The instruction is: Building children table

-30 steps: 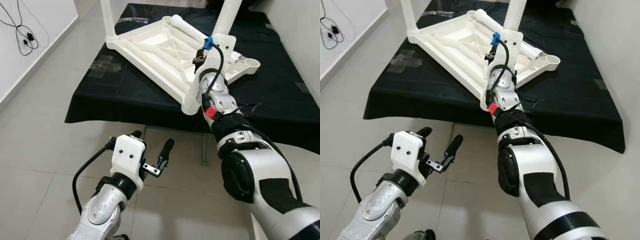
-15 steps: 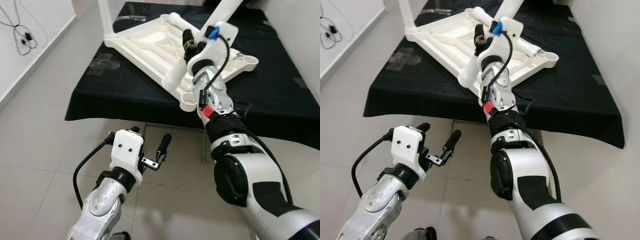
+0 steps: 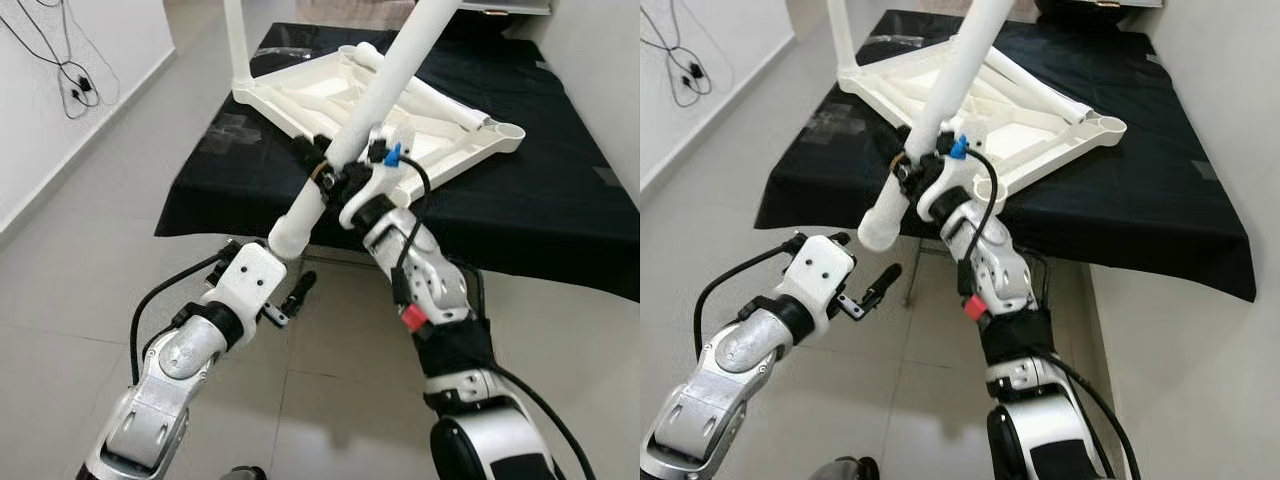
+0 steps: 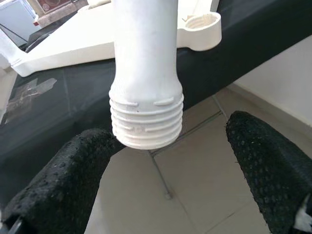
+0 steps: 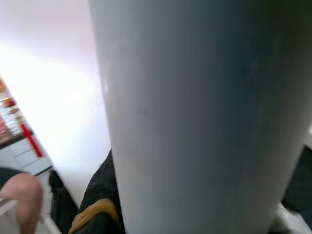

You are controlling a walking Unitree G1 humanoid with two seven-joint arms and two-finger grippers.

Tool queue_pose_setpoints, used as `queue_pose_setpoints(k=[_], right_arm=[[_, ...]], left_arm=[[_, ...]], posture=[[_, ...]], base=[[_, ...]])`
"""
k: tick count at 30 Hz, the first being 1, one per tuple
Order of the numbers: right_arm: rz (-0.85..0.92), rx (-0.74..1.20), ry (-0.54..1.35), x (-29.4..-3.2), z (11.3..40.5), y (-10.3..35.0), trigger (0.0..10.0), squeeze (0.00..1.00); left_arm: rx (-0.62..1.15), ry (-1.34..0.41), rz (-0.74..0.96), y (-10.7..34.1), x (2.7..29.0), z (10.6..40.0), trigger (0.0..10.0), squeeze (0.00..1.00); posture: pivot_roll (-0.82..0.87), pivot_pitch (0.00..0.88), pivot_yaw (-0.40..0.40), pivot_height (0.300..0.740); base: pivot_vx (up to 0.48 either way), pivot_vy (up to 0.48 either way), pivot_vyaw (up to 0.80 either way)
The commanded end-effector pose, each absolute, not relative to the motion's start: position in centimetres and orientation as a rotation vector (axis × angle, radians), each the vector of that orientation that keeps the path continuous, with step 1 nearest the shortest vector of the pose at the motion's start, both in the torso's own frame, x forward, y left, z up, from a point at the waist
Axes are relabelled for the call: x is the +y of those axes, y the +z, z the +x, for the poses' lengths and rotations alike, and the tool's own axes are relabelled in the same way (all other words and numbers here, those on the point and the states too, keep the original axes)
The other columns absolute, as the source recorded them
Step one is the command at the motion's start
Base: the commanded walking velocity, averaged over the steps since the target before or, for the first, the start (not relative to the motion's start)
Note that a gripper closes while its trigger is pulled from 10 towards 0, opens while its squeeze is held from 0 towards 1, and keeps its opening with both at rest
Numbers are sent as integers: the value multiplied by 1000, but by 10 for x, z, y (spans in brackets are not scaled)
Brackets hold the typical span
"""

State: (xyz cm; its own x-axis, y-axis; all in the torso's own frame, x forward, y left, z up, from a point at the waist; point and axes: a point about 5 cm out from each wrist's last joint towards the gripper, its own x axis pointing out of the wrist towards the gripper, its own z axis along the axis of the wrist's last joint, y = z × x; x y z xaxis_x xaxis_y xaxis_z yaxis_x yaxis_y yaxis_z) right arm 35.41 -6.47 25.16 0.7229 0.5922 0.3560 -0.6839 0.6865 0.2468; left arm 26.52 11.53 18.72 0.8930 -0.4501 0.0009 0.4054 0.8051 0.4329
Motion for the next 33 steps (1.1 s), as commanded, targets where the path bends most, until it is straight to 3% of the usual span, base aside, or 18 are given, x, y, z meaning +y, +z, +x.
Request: queue_pose_setpoints(k=[1,13,33], right_arm=[[396,-258,771,-61,346,256,10000,0],[402,-212,847,-61,330,251,10000,0],[410,-164,908,-53,314,248,10000,0]], left_arm=[[-105,-453,477,184,117,268,10000,0],[-121,-375,490,185,133,278,10000,0],[-123,-365,443,179,131,291,10000,0]], posture=[[115,68,-16,740],[115,83,-24,740],[97,99,-23,740]], base=[[0,0,0],[0,0,0],[0,0,0]])
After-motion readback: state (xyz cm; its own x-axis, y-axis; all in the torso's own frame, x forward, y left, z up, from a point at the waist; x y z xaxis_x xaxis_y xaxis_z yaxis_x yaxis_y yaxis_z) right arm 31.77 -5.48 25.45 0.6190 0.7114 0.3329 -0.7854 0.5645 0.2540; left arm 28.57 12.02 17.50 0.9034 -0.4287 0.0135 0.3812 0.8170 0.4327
